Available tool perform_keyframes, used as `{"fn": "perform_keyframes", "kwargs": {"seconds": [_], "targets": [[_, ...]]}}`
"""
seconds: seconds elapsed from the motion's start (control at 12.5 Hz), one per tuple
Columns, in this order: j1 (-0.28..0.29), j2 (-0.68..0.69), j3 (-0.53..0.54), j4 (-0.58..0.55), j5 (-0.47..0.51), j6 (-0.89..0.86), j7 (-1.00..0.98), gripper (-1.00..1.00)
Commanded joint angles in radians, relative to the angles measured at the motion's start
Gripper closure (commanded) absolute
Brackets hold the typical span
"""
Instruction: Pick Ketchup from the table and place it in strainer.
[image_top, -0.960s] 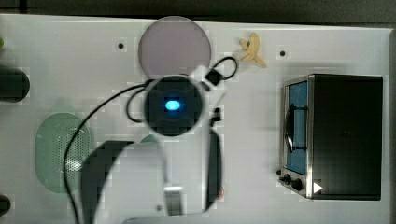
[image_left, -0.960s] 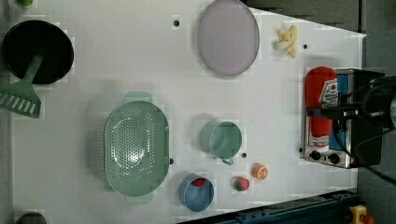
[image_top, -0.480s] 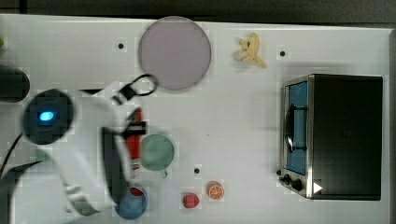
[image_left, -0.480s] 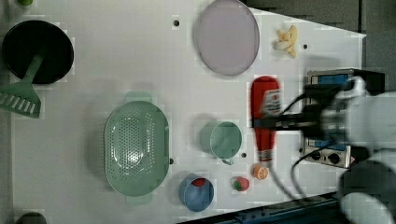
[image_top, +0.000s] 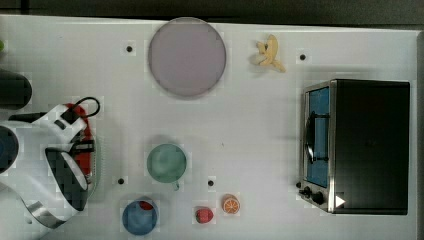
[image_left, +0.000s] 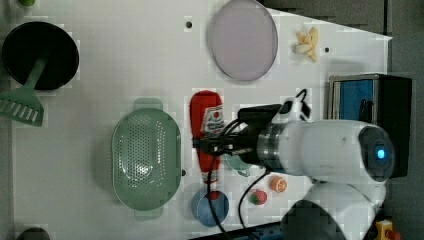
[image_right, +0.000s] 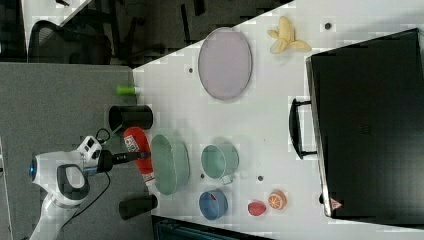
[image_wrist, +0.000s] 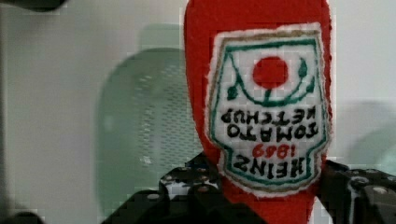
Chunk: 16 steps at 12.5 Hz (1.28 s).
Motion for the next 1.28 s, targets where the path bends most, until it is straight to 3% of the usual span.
{"fn": "perform_keyframes", "kwargs": {"seconds": [0.08, 0.56, 0.64, 0.88, 0.96, 1.28], "targets": [[0.011, 0.057, 0.021, 0.021, 0.006, 0.058, 0.179, -0.18], [0.079, 0.240, 0.014, 0.017, -0.006, 0.259, 0.272, -0.18], [0.080, 0.263, 0.011, 0.017, -0.009, 0.275, 0.272, -0.24], [0.085, 0.302, -0.007, 0.019, -0.039, 0.290, 0.272, -0.87], [0.083, 0.296, -0.007, 0.020, -0.040, 0.301, 0.272, -1.00], [0.062, 0.197, -0.009, 0.023, -0.037, 0.276, 0.376, -1.00]]}}
